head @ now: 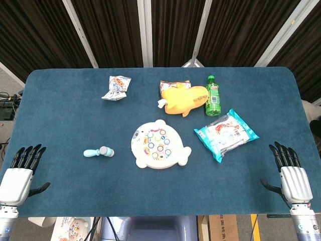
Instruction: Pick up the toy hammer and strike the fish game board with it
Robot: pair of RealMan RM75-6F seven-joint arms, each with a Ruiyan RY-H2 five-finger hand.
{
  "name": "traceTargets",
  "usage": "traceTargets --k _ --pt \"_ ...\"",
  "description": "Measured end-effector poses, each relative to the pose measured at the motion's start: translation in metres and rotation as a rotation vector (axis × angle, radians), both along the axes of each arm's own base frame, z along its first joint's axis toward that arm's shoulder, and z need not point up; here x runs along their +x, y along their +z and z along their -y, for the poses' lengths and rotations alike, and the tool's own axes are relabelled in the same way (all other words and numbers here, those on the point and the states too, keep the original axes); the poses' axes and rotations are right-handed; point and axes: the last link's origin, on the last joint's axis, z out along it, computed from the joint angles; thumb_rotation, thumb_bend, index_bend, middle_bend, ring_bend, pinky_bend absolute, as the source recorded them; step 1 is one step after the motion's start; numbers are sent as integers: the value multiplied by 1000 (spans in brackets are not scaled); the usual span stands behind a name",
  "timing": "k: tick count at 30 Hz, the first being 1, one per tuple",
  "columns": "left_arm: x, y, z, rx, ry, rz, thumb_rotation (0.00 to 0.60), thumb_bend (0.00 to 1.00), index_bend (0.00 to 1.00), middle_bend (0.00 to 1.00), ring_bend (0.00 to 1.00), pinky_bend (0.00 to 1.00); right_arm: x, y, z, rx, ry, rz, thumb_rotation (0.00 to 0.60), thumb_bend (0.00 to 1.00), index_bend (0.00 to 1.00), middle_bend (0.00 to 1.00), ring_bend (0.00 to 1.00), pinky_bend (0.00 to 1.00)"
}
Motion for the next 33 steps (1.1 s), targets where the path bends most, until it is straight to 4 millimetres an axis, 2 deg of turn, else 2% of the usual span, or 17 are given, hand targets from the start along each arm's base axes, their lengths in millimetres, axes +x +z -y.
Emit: traceTargets --k 27,33 --pt "3 -5 -1 -28 14 -6 600 52 0 0 0 0 -2 1 -2 21 -17 7 600 191 0 0 0 0" --pt "18 -8 -14 -48 1 14 600 90 0 0 0 0 -1 0 -3 27 -9 0 600 191 0 0 0 0"
